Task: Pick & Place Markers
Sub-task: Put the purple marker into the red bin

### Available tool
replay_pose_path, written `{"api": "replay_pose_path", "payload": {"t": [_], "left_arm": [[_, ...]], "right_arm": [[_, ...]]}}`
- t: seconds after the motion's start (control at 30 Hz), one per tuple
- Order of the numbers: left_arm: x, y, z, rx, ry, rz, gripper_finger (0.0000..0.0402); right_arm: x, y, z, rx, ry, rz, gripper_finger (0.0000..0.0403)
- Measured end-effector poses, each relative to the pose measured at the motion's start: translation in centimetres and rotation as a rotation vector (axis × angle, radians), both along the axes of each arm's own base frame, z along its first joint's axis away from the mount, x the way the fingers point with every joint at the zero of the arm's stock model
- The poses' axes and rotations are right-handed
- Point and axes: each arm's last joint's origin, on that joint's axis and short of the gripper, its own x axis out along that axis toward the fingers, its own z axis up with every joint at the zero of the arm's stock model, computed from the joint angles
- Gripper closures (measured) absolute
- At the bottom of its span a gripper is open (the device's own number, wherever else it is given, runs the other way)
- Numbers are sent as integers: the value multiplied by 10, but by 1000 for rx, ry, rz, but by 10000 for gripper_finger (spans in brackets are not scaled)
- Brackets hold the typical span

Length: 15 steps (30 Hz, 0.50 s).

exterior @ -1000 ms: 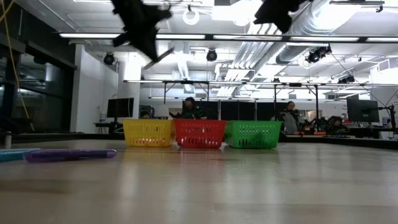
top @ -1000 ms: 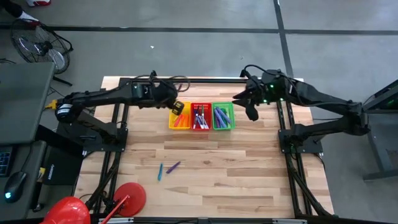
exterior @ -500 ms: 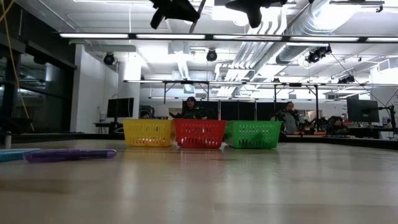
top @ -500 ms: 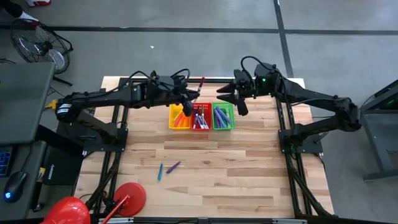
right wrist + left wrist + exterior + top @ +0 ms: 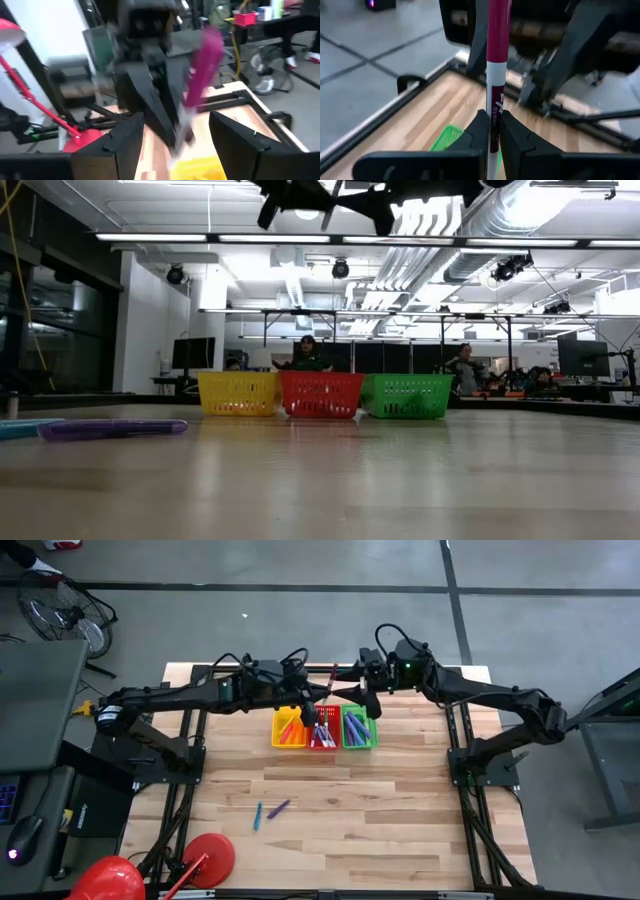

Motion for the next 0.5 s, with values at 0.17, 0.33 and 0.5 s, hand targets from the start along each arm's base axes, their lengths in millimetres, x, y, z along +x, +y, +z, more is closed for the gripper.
{"api": "replay_pose_path", "payload": {"t": [0.17, 0.33, 0.5], "left_arm": [[1, 0, -2, -3, 12, -18, 384], [5, 0, -9, -9, 41, -35, 384], [5, 0, -6, 2, 20, -48, 383]], "right_arm": [[10, -5, -4, 46, -42, 28, 187], [15, -9, -11, 59, -25, 64, 191], [15, -8, -11, 41, -29, 66, 219]]}}
